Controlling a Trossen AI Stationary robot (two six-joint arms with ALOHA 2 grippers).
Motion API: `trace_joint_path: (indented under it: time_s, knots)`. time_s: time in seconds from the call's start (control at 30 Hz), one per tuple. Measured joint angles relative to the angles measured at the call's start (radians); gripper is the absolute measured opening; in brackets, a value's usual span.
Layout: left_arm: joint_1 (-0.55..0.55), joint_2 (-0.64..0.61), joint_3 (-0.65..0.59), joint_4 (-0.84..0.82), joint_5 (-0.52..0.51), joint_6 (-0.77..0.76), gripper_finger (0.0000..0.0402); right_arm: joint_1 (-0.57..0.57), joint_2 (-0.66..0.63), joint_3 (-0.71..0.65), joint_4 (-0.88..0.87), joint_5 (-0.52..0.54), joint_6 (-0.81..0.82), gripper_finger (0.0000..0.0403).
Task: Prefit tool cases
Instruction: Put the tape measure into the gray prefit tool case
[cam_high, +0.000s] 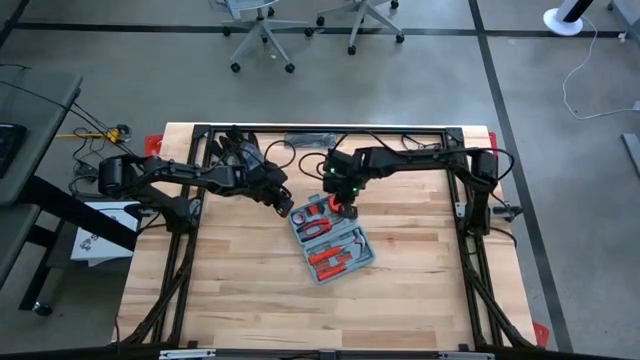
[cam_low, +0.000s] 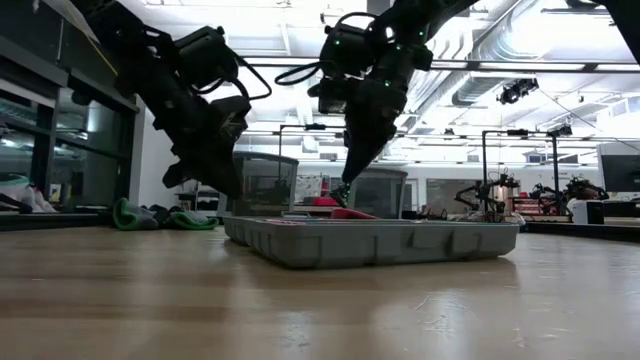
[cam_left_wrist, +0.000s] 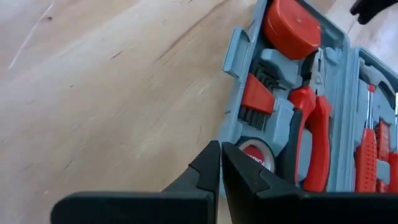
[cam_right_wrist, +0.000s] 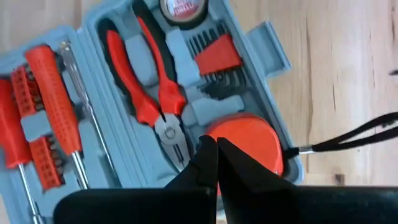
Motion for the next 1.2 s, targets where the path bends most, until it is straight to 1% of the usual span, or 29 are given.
trace_joint_path:
  time_s: [0.1, 0.13, 0.23, 0.3, 0.37, 0.5, 0.63, 0.77, 0.87, 0.97, 1.13, 1.2]
  knots:
    - [0.000, 0.000, 0.000, 0.007, 0.008, -0.013, 0.0010, -0.005, 0.000, 0.000, 0.002, 0.001, 0.037, 0.0000]
    - [0.000, 0.000, -0.002, 0.030, 0.030, -0.024, 0.0010, -0.009, 0.000, 0.000, 0.002, 0.002, 0.049, 0.0000]
    - [-0.002, 0.001, -0.002, 0.198, 0.137, -0.027, 0.0010, -0.023, 0.000, 0.000, 0.002, 0.003, 0.074, 0.0000]
    - [-0.005, 0.018, 0.001, 0.324, 0.177, -0.018, 0.0010, -0.033, 0.000, -0.001, 0.003, 0.003, 0.083, 0.0000]
    - [-0.002, 0.050, 0.008, 0.381, 0.196, -0.032, 0.0010, -0.045, 0.000, -0.001, 0.007, -0.005, 0.084, 0.0000]
    - [0.007, 0.137, 0.042, 0.389, 0.245, -0.072, 0.0010, -0.057, 0.013, -0.001, 0.013, -0.054, 0.085, 0.0000]
    - [-0.020, 0.225, 0.070, 0.389, 0.315, -0.078, 0.0010, -0.031, 0.080, -0.001, 0.020, -0.104, 0.090, 0.0000]
    - [-0.048, 0.299, 0.096, 0.384, 0.319, -0.078, 0.0010, -0.005, 0.178, -0.001, 0.044, -0.109, 0.127, 0.0000]
    - [-0.061, 0.329, 0.115, 0.392, 0.318, -0.078, 0.0010, -0.008, 0.213, 0.004, 0.046, -0.146, 0.170, 0.0000]
    - [-0.065, 0.330, 0.123, 0.398, 0.321, -0.064, 0.0010, -0.005, 0.200, 0.000, 0.051, -0.159, 0.185, 0.0000]
    - [-0.053, 0.320, 0.127, 0.421, 0.357, -0.041, 0.0010, -0.004, 0.107, -0.004, 0.030, -0.131, 0.186, 0.0000]
    - [-0.046, 0.321, 0.126, 0.423, 0.355, -0.042, 0.0010, -0.006, 0.066, -0.003, 0.017, -0.093, 0.183, 0.0000]
